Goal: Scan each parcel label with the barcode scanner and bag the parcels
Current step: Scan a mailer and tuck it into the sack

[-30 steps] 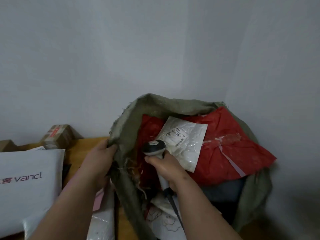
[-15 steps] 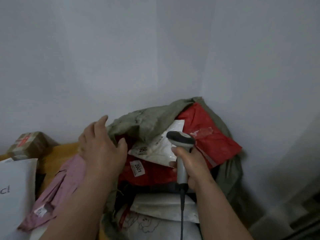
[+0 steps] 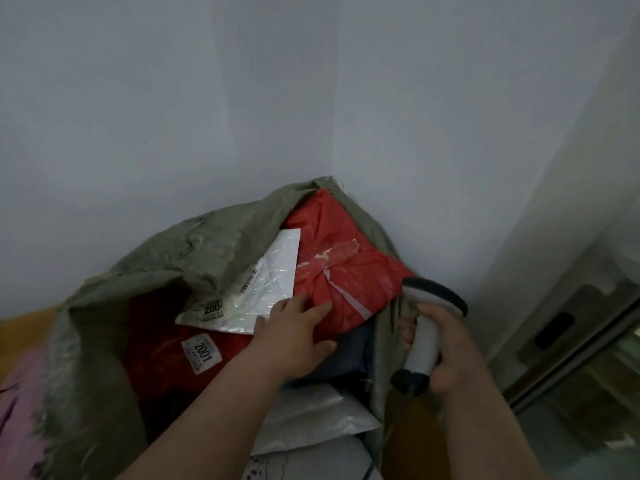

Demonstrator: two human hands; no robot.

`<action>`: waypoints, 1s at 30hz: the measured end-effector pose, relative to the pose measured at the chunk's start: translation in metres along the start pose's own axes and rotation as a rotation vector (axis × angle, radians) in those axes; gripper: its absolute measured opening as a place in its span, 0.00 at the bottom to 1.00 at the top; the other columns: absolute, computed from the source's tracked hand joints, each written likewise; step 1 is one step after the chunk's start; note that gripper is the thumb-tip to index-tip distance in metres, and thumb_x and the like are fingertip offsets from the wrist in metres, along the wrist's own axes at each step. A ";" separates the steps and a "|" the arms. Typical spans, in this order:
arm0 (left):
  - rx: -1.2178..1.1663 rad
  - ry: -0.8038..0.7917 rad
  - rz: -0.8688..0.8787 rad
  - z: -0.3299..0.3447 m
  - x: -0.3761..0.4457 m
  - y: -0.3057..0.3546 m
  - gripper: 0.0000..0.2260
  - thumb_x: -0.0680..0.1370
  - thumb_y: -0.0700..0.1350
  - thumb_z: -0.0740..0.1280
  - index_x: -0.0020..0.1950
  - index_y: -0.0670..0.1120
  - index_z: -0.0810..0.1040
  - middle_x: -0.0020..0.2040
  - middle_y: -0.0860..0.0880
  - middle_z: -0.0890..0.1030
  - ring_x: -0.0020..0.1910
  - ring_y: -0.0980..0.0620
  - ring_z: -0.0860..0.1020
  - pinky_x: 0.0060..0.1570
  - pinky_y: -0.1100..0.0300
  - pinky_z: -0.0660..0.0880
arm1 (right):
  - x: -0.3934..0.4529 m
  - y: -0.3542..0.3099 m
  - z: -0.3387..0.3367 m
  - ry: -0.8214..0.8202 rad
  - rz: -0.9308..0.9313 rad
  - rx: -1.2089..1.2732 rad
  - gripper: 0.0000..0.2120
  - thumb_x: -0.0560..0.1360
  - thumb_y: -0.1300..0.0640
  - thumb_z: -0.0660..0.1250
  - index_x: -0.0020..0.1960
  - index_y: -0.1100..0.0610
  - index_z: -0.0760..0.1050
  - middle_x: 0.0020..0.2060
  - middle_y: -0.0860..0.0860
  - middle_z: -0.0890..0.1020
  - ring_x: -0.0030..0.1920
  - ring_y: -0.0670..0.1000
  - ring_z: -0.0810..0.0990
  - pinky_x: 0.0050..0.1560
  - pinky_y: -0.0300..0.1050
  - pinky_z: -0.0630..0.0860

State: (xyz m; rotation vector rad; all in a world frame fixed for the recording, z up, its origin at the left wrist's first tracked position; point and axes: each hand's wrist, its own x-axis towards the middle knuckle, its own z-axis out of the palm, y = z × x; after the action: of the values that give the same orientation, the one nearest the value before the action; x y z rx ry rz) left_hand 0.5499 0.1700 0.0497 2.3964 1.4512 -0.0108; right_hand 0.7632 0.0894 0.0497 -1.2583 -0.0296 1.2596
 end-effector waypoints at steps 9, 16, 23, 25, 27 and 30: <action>0.102 0.082 -0.155 0.028 0.032 0.014 0.41 0.64 0.74 0.68 0.73 0.63 0.61 0.80 0.52 0.41 0.79 0.45 0.40 0.71 0.29 0.41 | 0.034 -0.015 -0.013 -0.130 0.161 -0.032 0.07 0.76 0.56 0.65 0.43 0.59 0.78 0.29 0.53 0.78 0.27 0.50 0.76 0.27 0.40 0.75; 0.091 0.293 -0.077 0.040 0.050 0.030 0.38 0.73 0.66 0.66 0.77 0.68 0.47 0.80 0.56 0.34 0.79 0.50 0.35 0.72 0.32 0.43 | 0.065 0.000 0.002 -0.272 0.237 -0.054 0.18 0.61 0.59 0.74 0.50 0.63 0.83 0.39 0.58 0.85 0.42 0.57 0.83 0.43 0.49 0.80; 0.156 0.119 -0.221 0.042 0.057 0.021 0.31 0.77 0.67 0.60 0.76 0.71 0.49 0.80 0.58 0.33 0.78 0.49 0.33 0.71 0.29 0.41 | 0.077 -0.014 0.005 -0.228 0.149 -0.038 0.07 0.71 0.63 0.72 0.49 0.61 0.83 0.40 0.57 0.84 0.44 0.54 0.83 0.50 0.52 0.80; 0.147 0.106 -0.244 0.041 0.058 0.020 0.30 0.77 0.67 0.60 0.76 0.72 0.50 0.80 0.58 0.34 0.79 0.49 0.33 0.71 0.28 0.42 | 0.076 -0.034 0.007 -0.202 0.012 -0.021 0.03 0.71 0.63 0.72 0.45 0.60 0.83 0.37 0.55 0.84 0.38 0.52 0.82 0.39 0.46 0.80; 0.153 0.098 -0.259 0.038 0.061 0.021 0.28 0.77 0.67 0.60 0.75 0.72 0.52 0.80 0.58 0.36 0.79 0.49 0.34 0.70 0.27 0.43 | 0.071 -0.061 0.007 -0.179 -0.144 0.020 0.06 0.72 0.64 0.72 0.38 0.57 0.84 0.33 0.52 0.84 0.32 0.49 0.82 0.30 0.40 0.78; 0.160 0.079 -0.292 0.028 0.069 0.021 0.26 0.77 0.68 0.58 0.74 0.72 0.56 0.81 0.58 0.39 0.80 0.49 0.38 0.69 0.26 0.42 | 0.055 -0.099 0.007 -0.213 -0.377 0.094 0.07 0.68 0.61 0.75 0.34 0.51 0.87 0.34 0.49 0.86 0.36 0.47 0.84 0.32 0.39 0.79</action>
State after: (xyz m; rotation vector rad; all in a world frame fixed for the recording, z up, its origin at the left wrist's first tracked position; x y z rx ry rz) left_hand 0.6059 0.2123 0.0168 2.3048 1.8911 -0.1067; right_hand 0.8479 0.1535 0.0894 -0.9779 -0.3420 1.0473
